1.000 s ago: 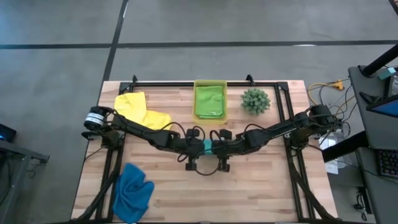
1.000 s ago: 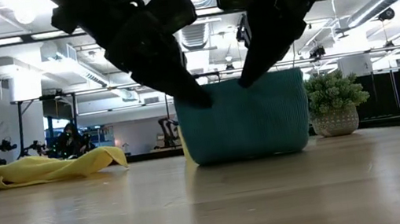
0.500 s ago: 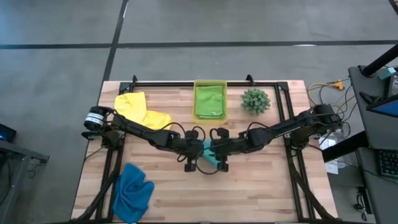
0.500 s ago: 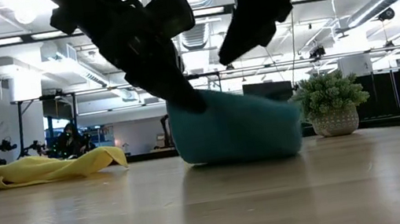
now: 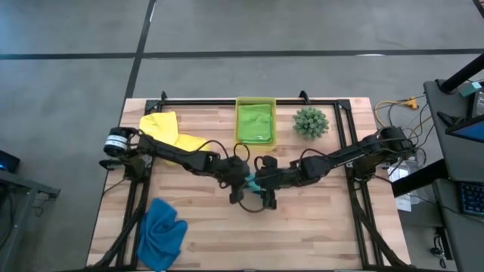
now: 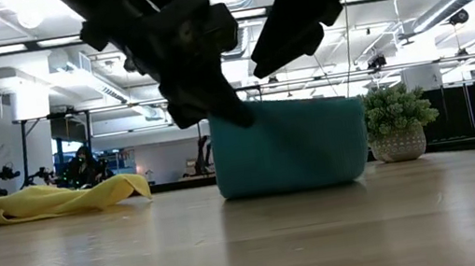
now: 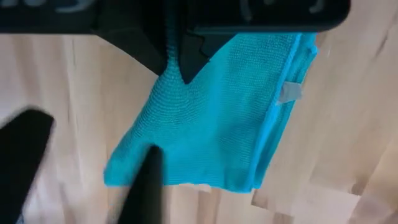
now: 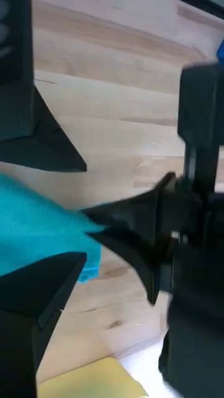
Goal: Fold microfiber towels
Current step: Put the light blue microfiber cloth into the yellow bin
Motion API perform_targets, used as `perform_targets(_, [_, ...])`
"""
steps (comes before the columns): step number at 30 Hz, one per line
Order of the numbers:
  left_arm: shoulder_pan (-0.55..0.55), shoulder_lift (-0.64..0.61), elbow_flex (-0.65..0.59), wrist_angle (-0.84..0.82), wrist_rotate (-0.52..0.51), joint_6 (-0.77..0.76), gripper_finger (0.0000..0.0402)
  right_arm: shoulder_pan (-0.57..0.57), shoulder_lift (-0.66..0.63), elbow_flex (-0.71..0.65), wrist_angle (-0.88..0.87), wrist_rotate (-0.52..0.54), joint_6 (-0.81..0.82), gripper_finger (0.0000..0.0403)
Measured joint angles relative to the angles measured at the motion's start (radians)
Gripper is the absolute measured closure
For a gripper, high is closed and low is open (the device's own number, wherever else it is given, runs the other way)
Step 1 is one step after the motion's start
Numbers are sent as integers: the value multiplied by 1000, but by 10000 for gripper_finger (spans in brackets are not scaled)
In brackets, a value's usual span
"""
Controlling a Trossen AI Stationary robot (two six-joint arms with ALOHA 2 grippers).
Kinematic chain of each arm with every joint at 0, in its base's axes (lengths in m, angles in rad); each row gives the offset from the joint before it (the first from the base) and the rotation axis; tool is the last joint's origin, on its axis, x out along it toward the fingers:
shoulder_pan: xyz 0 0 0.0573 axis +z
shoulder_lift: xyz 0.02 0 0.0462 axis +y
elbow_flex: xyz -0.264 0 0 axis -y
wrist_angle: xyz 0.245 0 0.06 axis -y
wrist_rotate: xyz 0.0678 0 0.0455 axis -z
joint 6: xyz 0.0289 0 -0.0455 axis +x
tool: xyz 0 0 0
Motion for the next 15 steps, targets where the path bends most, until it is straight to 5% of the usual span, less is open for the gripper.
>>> perform_targets(15, [39,0,0,125,95,-62,401,-2,2,-13,-217,136,-18,208])
